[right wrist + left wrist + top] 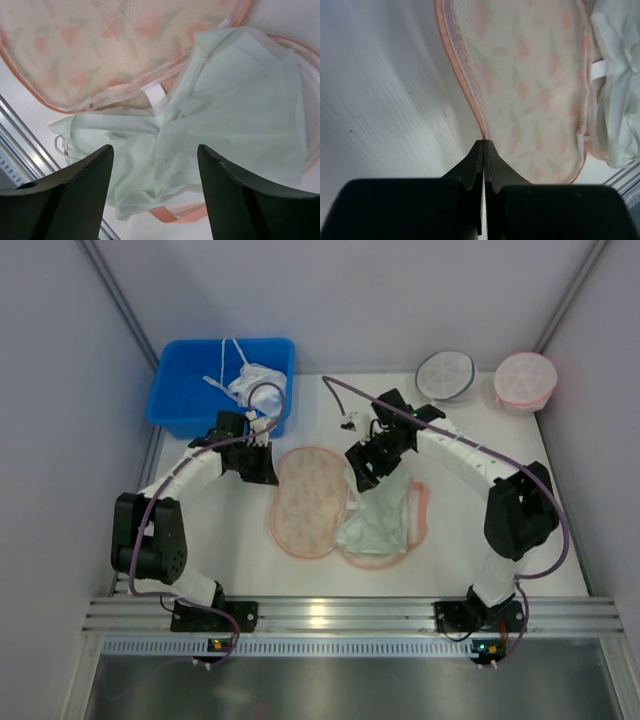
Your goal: Place the bra in the laundry bag and zip it closed
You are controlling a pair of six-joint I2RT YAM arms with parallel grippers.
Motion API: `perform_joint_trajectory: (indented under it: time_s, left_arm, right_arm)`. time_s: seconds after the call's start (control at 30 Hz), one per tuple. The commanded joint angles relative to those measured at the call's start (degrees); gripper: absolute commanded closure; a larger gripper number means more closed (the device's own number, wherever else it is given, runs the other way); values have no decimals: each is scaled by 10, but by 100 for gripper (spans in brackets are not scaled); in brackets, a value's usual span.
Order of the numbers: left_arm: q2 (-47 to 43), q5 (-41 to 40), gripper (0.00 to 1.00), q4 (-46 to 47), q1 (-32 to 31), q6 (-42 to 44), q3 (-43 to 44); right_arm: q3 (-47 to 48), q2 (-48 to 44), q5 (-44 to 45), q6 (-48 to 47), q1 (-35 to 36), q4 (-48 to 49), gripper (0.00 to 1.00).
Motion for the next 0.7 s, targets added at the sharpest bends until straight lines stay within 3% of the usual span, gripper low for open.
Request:
perform_joint_trajectory:
  time_s: [0.0,0.23,0.37,0.5,0.67]
  left_arm:
    - [-49,51,100,7,2,5,21]
    - [-63,131,100,6,-9,-23,79]
    - [-48,152,100,6,-61,-40,140]
    - [13,173,100,9,-122,-84,206]
    - [97,183,100,61,-211,-167,255]
  right_arm:
    - [30,-49,-34,0,-34,-12,30]
    - [-35,-84,-90,-13,-189,-49,32]
    - [-93,-83,-107,-57,-268,-80,41]
    - [-154,-93,-89,-80,-302,-75,54]
    - [-205,-80,-77,-97,-310,-72,63]
